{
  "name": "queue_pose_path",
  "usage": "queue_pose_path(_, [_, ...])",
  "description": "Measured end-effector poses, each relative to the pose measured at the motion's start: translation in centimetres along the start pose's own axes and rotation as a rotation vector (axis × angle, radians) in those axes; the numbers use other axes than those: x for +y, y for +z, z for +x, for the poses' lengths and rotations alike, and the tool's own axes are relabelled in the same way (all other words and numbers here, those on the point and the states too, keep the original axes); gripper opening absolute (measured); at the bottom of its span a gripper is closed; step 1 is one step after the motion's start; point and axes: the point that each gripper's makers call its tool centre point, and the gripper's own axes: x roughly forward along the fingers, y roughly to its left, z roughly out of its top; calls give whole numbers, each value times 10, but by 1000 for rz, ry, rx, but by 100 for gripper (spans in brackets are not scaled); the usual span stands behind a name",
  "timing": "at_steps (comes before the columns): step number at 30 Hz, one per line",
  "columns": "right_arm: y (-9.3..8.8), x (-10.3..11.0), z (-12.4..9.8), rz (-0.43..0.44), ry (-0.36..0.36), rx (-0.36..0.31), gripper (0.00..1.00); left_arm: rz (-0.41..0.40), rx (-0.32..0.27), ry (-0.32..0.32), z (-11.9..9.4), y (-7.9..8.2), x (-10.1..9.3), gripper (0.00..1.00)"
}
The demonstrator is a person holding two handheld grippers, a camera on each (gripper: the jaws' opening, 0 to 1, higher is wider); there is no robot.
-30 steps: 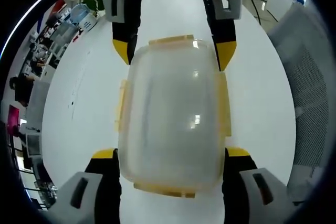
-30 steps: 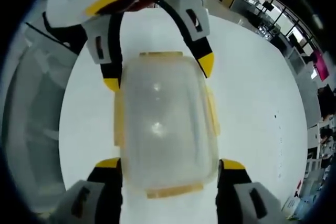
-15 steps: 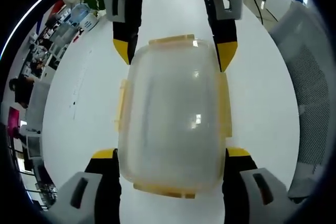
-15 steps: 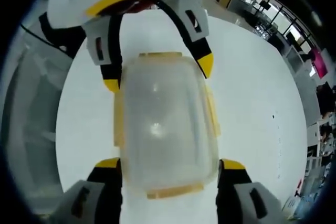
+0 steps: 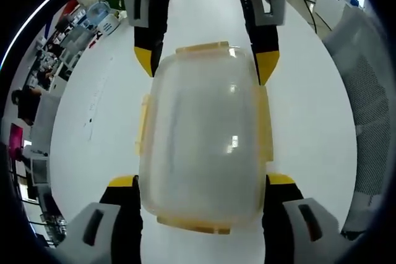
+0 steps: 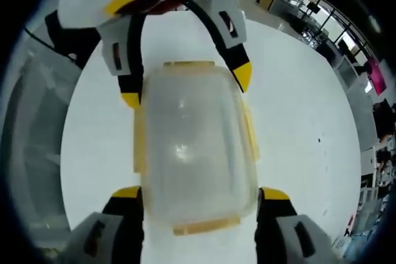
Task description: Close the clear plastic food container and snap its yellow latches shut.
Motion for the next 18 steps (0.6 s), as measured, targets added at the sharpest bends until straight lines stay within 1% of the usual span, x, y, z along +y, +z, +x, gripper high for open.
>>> queue_pose_path(8, [1,-6,1,1,-1,1,73,3,3,-2,2,0,7,78])
queue_pose_path(14, [1,-7,1,-1,-1,6,74,2,8,1,2,0,7,79])
queue_pose_path(18, [1,-7,3,1,-15,8,74,2,5,0,2,0,7,79])
